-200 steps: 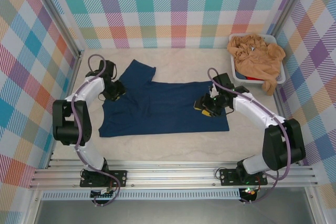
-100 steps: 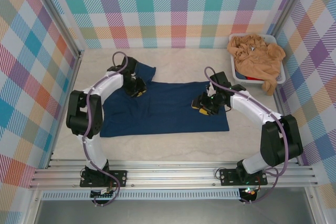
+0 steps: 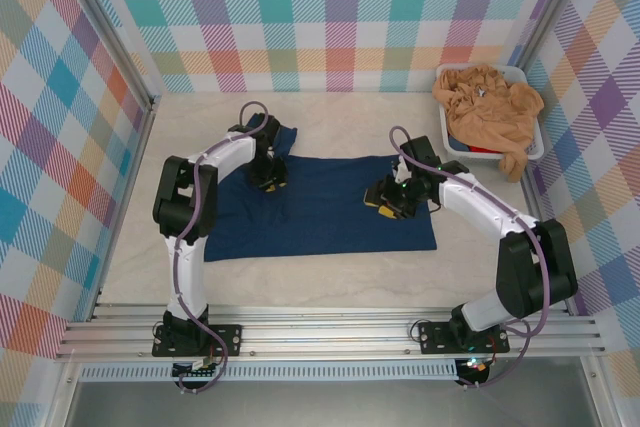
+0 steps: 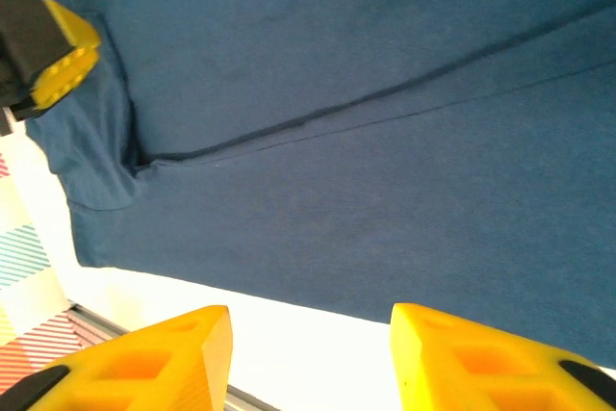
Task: Fold and stack the t-shirts
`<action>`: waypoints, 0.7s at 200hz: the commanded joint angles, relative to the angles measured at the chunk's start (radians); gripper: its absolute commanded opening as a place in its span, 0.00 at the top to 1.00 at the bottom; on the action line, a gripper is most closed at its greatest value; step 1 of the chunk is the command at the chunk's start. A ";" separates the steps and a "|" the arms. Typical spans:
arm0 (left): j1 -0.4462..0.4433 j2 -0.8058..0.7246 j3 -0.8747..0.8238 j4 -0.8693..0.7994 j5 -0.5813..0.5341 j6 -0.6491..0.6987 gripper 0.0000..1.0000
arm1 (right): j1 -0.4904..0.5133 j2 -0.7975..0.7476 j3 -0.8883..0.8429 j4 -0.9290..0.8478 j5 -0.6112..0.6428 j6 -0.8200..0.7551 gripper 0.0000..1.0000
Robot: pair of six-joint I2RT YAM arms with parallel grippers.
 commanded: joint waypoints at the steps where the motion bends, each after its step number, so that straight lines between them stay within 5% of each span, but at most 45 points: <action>1: -0.028 0.015 0.031 -0.013 -0.007 0.029 0.76 | 0.004 -0.044 -0.009 0.065 -0.065 -0.015 0.53; 70: -0.068 0.041 0.098 -0.064 -0.044 0.076 1.00 | 0.004 -0.037 -0.014 0.059 -0.067 -0.017 0.53; 135: -0.103 0.031 0.152 -0.125 -0.129 0.118 1.00 | 0.004 -0.031 -0.012 0.062 -0.067 -0.016 0.53; 140: -0.103 0.013 0.145 -0.124 -0.152 0.114 0.92 | 0.004 -0.031 -0.012 0.062 -0.068 -0.016 0.53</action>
